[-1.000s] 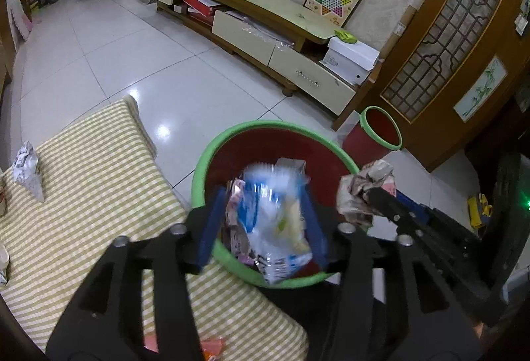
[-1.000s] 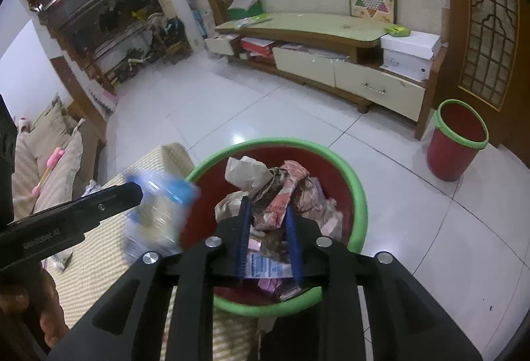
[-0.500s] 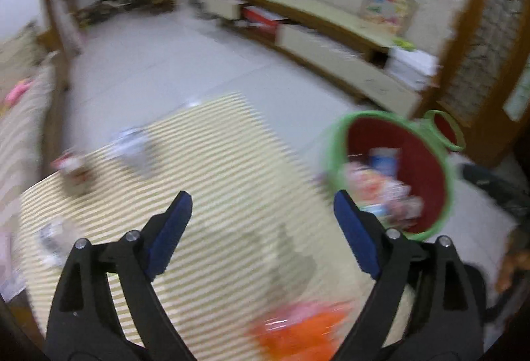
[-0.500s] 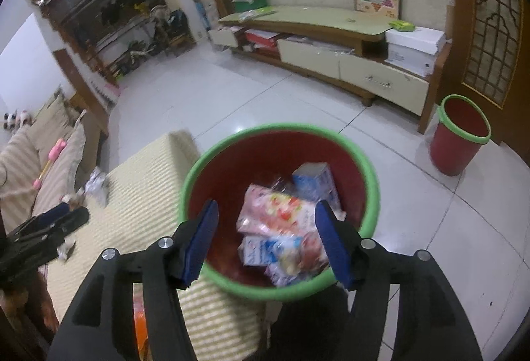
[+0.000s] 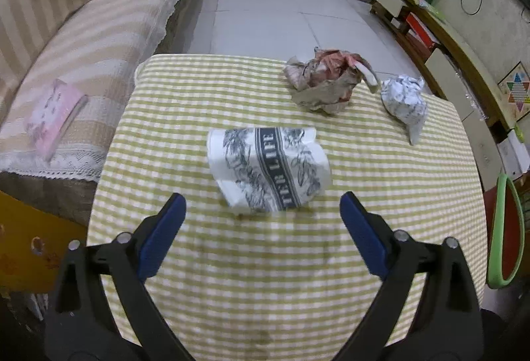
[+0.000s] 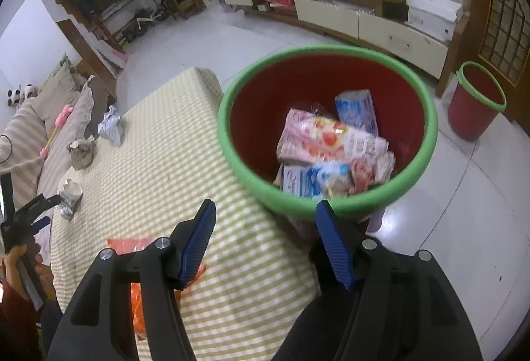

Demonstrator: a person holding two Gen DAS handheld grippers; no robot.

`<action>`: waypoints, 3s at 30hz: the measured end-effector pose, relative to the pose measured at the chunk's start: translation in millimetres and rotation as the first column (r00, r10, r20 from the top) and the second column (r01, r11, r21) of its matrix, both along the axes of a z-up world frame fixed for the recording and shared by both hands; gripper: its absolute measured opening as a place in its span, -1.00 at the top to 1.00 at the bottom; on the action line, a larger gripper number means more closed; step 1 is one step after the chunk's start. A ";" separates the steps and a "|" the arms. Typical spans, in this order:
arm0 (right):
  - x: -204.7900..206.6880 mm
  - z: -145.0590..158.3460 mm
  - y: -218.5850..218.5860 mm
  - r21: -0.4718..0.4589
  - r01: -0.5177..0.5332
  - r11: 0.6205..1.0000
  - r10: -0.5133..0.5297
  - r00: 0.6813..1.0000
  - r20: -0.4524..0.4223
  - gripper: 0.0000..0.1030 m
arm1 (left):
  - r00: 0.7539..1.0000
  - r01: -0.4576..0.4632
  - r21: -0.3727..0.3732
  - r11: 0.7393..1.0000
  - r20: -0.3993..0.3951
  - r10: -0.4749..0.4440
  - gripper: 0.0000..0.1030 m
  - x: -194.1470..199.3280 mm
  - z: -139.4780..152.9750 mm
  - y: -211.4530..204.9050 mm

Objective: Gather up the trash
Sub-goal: 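Move both open tools back over the table, then grasp the white LIFE paper cup with the left tool, then grasp the crumpled brown-red paper with the right tool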

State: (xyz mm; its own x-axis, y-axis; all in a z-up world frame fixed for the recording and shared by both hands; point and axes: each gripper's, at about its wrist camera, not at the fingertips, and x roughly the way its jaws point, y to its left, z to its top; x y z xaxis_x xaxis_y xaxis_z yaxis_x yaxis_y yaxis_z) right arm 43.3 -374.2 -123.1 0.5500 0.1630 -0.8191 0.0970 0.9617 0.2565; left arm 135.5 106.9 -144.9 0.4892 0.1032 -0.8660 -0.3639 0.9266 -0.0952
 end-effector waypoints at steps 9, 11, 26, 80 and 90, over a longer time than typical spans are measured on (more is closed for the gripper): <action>-9.4 1.7 8.4 -0.025 -0.021 0.999 0.021 1.000 -0.018 -0.19 | 0.998 0.029 0.028 0.999 -0.056 -0.027 -0.89 33.9 -14.1 -6.2; -11.3 3.2 8.8 -0.028 -0.022 0.999 0.021 1.000 -0.016 -0.18 | 0.999 0.016 0.031 0.999 -0.041 -0.015 -0.77 34.1 -14.1 -2.9; -4.2 20.9 52.9 -0.054 -0.120 0.991 0.121 0.993 0.010 -0.19 | 0.996 0.090 -0.084 0.992 0.015 -0.089 0.77 -40.7 -2.8 0.0; 176.9 6.8 393.6 -0.152 -0.596 0.789 0.599 0.800 -0.024 -0.42 | 0.987 0.085 -0.199 0.976 0.154 -0.054 0.02 -128.1 -25.5 12.9; 220.0 -29.1 430.6 -0.194 -0.583 0.789 0.577 0.811 -0.093 0.13 | 0.986 0.070 -0.272 0.960 0.164 -0.026 -0.27 -122.9 -35.8 20.4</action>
